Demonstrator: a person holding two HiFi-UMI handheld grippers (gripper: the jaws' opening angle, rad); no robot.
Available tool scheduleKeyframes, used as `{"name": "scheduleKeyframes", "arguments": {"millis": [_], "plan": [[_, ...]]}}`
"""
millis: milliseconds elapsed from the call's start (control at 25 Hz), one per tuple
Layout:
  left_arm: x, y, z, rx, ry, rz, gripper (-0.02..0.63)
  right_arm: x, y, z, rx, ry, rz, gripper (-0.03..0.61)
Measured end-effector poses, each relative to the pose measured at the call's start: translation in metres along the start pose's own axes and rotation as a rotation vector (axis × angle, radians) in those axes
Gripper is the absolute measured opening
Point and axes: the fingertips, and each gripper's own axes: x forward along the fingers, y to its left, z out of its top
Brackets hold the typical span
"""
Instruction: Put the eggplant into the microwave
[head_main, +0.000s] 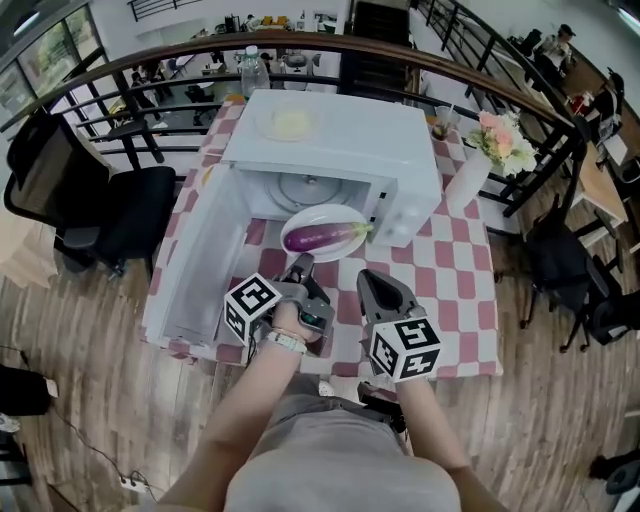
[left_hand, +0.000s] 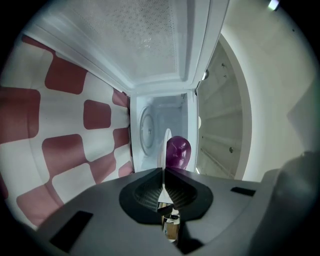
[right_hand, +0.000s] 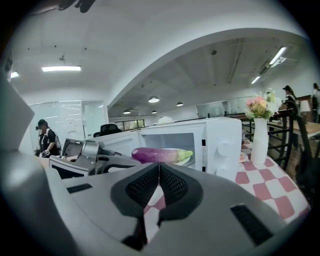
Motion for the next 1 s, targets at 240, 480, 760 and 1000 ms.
{"name": "scheduleKeyframes", "arguments": {"millis": [240, 480, 760, 1000], "plan": [[0.018, 0.004, 0.012, 0.007, -0.004, 0.011, 0.014, 0.019, -0.001, 0.002, 0.003, 0.009, 0.023, 0.026], [0.034, 0.014, 0.024, 0.020, 0.005, 0.041, 0.014, 0.037, -0.004, 0.007, 0.006, 0.020, 0.034, 0.026], [0.056, 0.031, 0.038, 0.024, 0.039, 0.043, 0.014, 0.057, -0.014, 0.007, 0.028, 0.041, 0.038, 0.026], [0.073, 0.047, 0.055, 0.030, 0.035, 0.052, 0.014, 0.071, -0.012, -0.001, 0.034, 0.072, 0.053, 0.026]]}}
